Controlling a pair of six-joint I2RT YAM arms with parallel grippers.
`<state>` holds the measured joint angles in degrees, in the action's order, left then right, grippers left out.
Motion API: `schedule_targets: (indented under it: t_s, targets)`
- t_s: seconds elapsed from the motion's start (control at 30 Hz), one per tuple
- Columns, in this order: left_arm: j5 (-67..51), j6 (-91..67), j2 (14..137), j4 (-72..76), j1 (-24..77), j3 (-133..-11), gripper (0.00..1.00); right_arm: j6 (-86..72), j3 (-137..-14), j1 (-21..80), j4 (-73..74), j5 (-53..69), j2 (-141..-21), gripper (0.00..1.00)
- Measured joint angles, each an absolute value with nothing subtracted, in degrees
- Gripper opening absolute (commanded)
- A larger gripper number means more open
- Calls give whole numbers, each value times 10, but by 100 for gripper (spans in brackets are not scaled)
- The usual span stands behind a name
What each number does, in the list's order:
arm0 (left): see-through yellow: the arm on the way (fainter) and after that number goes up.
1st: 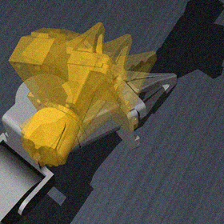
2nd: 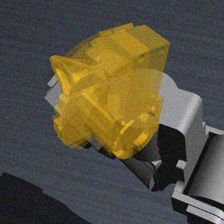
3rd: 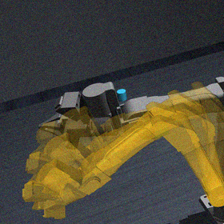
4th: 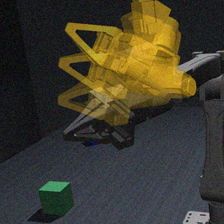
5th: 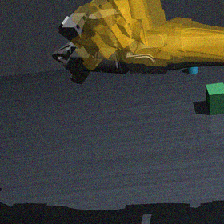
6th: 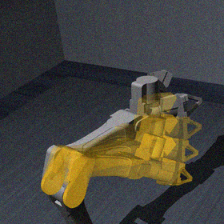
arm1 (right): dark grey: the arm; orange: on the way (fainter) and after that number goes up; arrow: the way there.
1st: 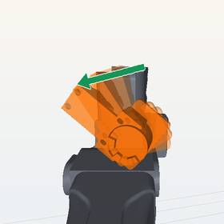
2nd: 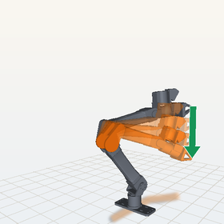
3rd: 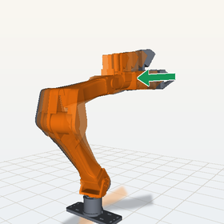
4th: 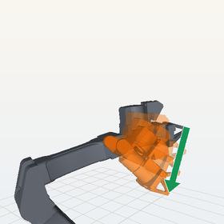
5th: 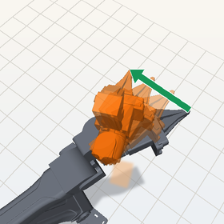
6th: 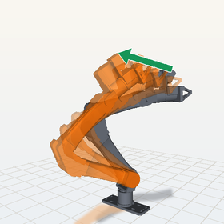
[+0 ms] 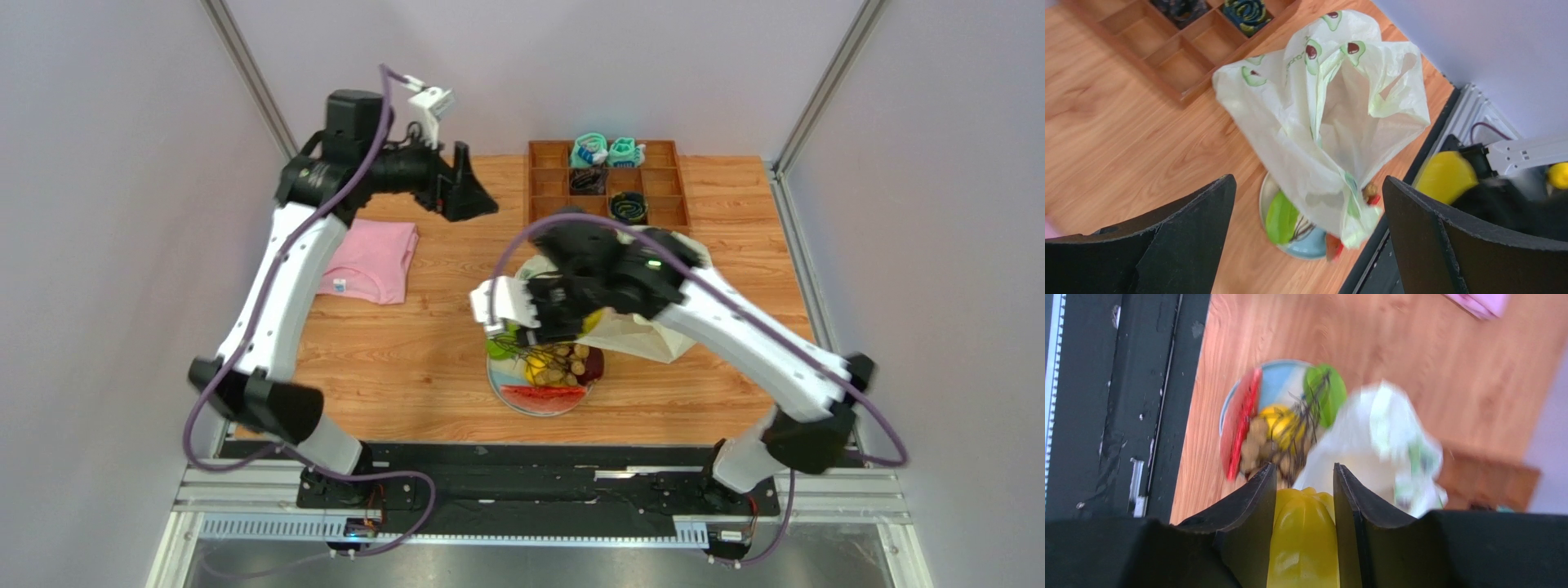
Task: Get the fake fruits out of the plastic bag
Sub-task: Place the fake fruit on the plate.
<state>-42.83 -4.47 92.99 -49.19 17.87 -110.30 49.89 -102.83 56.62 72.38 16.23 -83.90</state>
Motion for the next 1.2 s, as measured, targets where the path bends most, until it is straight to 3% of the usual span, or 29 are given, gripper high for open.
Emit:
schedule_targets:
  t_s: [0.23, 0.4, 0.77, 1.2]
  targets:
    - [-394, -24, 672, -507, 122, -962, 99, 489, -1124, 625, 700, 215, -1091, 0]
    - [-379, -16, 571, -520, 69, -915, 99, 432, -1142, 651, 661, 257, -1135, 0]
    - [-432, -50, 543, -512, -37, -851, 98, 343, -1114, 654, 520, 343, -1182, 0]
    - [-450, -58, 567, -511, -49, -844, 97, 330, -1076, 642, 416, 376, -1237, 0]
